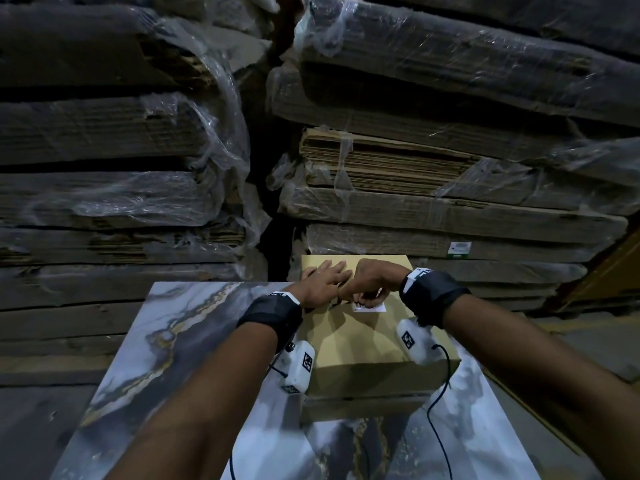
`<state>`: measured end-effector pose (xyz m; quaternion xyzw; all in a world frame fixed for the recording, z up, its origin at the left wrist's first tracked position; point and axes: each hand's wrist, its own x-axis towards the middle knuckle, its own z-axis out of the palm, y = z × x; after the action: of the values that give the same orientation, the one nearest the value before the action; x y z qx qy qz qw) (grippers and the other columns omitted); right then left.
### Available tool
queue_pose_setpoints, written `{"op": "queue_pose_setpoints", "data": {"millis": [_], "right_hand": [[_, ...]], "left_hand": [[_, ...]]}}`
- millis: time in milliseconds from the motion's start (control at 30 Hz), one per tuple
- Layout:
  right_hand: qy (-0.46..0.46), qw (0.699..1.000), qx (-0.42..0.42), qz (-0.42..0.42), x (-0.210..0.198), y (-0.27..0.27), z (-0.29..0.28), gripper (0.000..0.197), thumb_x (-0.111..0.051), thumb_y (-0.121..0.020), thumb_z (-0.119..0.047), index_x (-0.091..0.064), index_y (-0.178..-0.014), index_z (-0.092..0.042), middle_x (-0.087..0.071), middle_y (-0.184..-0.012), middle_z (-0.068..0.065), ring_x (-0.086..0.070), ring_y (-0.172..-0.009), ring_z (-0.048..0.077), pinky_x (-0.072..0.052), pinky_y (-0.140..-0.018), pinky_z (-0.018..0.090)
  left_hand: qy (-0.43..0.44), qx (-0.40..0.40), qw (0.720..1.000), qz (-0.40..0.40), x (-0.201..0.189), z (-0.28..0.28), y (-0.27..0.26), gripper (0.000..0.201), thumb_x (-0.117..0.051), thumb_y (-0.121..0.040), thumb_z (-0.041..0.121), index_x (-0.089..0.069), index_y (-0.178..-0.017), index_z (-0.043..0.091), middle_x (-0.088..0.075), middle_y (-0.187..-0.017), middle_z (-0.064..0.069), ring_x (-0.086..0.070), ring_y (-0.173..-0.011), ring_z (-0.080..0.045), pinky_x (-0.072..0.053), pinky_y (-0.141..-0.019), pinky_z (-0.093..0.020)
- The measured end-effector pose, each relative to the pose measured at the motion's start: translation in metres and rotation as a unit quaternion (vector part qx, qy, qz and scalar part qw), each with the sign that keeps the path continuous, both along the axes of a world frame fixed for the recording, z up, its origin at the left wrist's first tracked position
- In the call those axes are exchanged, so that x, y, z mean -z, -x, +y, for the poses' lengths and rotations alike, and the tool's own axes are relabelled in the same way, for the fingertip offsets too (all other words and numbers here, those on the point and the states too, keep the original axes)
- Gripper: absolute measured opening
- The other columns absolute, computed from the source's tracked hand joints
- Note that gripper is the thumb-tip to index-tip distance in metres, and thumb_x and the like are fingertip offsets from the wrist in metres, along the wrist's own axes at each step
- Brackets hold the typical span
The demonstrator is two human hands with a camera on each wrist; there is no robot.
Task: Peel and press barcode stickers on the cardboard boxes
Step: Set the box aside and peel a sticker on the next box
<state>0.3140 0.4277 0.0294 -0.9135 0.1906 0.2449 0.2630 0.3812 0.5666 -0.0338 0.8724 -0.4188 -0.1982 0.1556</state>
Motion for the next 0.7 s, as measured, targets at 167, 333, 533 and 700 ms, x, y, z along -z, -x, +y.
{"op": "queue_pose_setpoints", "data": {"millis": [167, 333, 533, 700], "right_hand": [[-0.032, 0.999, -0.004, 0.011, 0.001, -0.002, -0.008, 0.025, -0.073, -0.083, -0.029, -0.066, -0.076, -0.006, -0.062, -0.065, 0.009, -0.052, -0.047, 0.018, -0.042, -0.049, 0.021], [-0.075, 0.997, 0.006, 0.015, 0.001, 0.010, -0.017, 0.029, -0.067, -0.089, -0.034, -0.071, -0.090, -0.005, -0.066, -0.076, 0.007, -0.061, -0.064, 0.019, -0.059, -0.065, 0.034], [-0.058, 0.997, -0.023, -0.037, 0.004, 0.021, -0.019, 0.049, -0.071, -0.091, -0.050, -0.076, -0.087, -0.002, -0.072, -0.075, 0.010, -0.064, -0.062, 0.019, -0.057, -0.056, 0.028], [-0.015, 0.996, -0.066, -0.055, 0.013, 0.022, -0.016, 0.030, -0.080, -0.086, -0.035, -0.074, -0.079, -0.006, -0.072, -0.067, 0.006, -0.066, -0.055, 0.017, -0.060, -0.058, 0.029]], "left_hand": [[0.007, -0.006, 1.000, 0.005, 0.000, 0.000, -0.001, 0.064, -0.039, -0.098, 0.019, -0.025, -0.159, 0.030, -0.003, -0.170, 0.005, 0.003, -0.156, -0.017, 0.001, -0.119, -0.035], [0.017, -0.011, 1.000, 0.014, 0.004, -0.001, -0.002, 0.067, -0.040, -0.098, 0.006, -0.027, -0.158, 0.032, -0.004, -0.170, 0.007, 0.003, -0.156, -0.016, 0.001, -0.118, -0.034], [0.026, -0.018, 0.999, 0.014, 0.005, -0.002, -0.004, 0.062, -0.040, -0.101, 0.010, -0.030, -0.157, 0.032, -0.005, -0.169, 0.007, 0.002, -0.156, -0.016, 0.002, -0.119, -0.035], [0.023, -0.013, 1.000, 0.006, 0.007, -0.002, -0.006, 0.064, -0.040, -0.100, 0.007, -0.030, -0.158, 0.032, -0.005, -0.170, 0.007, 0.002, -0.156, -0.017, 0.001, -0.120, -0.036]]}}
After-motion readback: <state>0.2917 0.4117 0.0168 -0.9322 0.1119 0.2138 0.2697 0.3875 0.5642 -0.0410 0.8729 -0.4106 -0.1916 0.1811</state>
